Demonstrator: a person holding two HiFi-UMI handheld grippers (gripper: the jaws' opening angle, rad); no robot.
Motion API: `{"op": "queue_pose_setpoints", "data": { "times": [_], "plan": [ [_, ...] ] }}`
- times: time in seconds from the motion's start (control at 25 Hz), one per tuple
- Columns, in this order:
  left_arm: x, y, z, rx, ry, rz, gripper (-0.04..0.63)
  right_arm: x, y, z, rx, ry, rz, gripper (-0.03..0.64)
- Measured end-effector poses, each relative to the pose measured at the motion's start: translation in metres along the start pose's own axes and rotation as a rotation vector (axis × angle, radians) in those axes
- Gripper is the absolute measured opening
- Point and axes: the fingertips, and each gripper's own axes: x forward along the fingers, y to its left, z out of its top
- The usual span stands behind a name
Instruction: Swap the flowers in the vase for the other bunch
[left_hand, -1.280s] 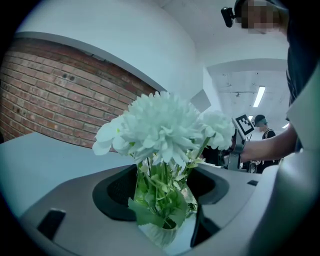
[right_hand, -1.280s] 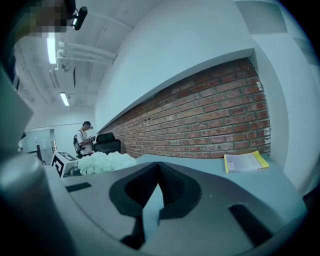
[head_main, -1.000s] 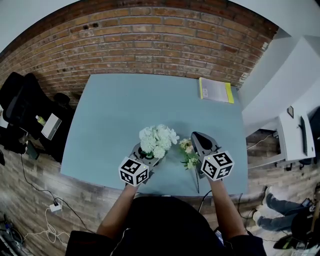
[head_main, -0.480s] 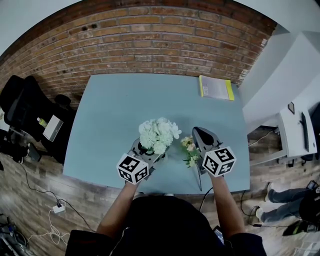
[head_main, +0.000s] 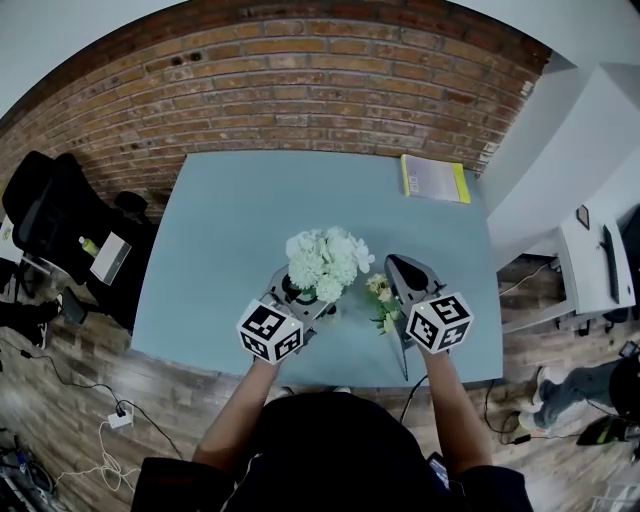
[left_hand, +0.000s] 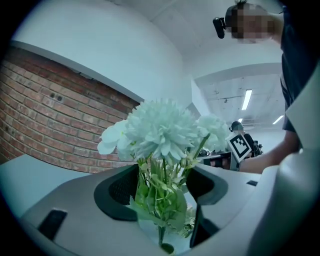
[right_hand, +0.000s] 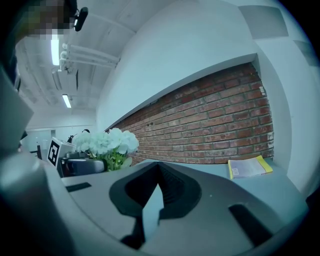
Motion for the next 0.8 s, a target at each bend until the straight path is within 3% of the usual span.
{"op": "queue_pose_setpoints", "data": {
  "times": [0.8],
  "plan": [
    [-0.033, 0.004, 0.049, 0.050, -0.066, -0.039, 0.299, -0.002, 0.023, 0.010, -0.003, -0.009, -0.031, 0.005]
  ]
}}
